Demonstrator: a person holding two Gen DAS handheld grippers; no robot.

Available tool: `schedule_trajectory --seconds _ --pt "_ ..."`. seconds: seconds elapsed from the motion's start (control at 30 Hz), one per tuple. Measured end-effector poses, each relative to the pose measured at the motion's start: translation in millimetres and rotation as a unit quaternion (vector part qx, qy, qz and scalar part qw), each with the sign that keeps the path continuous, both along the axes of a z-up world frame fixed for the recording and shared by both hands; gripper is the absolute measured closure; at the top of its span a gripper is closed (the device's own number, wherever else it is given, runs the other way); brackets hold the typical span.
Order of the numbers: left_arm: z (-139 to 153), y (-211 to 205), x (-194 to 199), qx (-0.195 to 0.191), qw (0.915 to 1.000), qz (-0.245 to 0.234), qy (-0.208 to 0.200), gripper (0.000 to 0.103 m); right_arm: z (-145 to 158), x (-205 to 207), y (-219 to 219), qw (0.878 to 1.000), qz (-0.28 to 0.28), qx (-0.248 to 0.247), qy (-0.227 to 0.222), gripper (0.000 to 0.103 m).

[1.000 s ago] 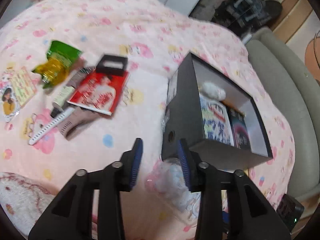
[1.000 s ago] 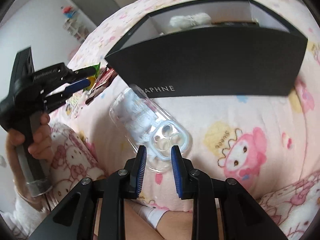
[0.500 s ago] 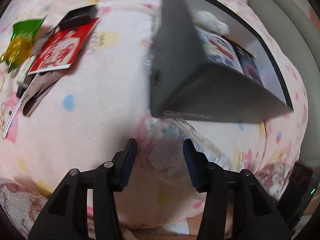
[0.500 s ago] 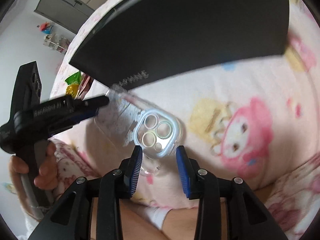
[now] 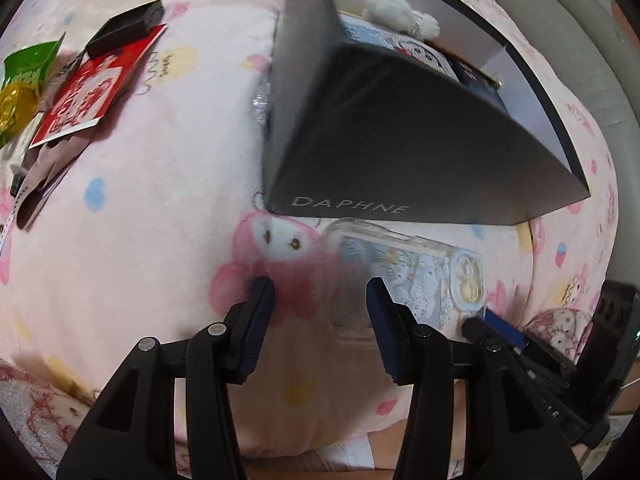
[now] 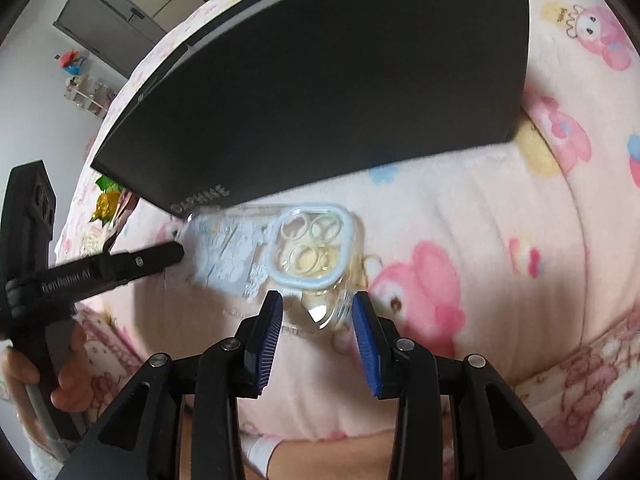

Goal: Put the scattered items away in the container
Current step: 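Carry the clear phone case with the right gripper toward the black box, then lower the phone case into the black box and open the right gripper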

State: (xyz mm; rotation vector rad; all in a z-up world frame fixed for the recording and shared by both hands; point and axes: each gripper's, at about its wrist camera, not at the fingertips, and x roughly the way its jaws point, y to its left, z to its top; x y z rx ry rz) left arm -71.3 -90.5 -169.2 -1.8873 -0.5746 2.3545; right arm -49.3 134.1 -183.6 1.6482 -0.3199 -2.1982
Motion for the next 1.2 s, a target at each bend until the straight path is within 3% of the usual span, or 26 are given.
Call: schedule_trajectory --seconds 0.1,0.2,0.27,0.43,0.5,0.63,0.67,0.8,1.0,1.2 --pt "-0.5 8.4 0.5 0.016 0.9996 -0.023 0.002 0.057 2.1 -6.8 -6.2 1.0 0.003 -0.004 0.012 0.071" --pt "7.7 15.8 7.0 -0.009 0.9989 -0.041 0.02 0.062 5.3 -9.4 -5.9 1.0 0.008 -0.013 0.013 0.07" --pt "20.3 16.5 16.8 0.011 0.9977 -0.052 0.043 0.064 17.2 -7.8 1.4 0.999 0.01 -0.01 0.038 0.072" --pt "64.1 24.2 41.7 0.048 0.9911 -0.079 0.096 0.064 79.3 16.6 15.2 0.993 0.012 -0.001 0.113 0.072" --pt "88.7 40.8 42.8 0.041 0.9878 -0.083 0.125 0.064 104.7 16.1 29.9 0.99 0.005 -0.007 0.139 0.072" --pt "127.9 63.2 5.4 0.019 0.9815 -0.09 0.168 0.064 142.9 -8.6 30.7 0.98 -0.001 -0.002 0.197 0.072" --pt "132.4 56.8 -3.3 0.021 0.9818 -0.09 0.166 0.064 151.1 -15.3 51.3 0.98 0.002 -0.002 0.2 0.072" --pt "132.1 59.0 -58.4 0.001 0.9839 -0.104 0.145 0.064 150.9 -65.8 47.2 0.981 0.004 0.015 0.194 0.072" --pt "88.5 66.3 -113.0 -0.008 0.99 -0.121 0.073 0.064 101.8 -127.2 50.5 0.993 0.02 0.052 0.102 0.073" --pt "38.3 65.8 -126.0 0.021 0.9902 -0.138 -0.002 0.063 85.2 -136.6 44.2 0.992 0.036 0.089 0.078 0.072"
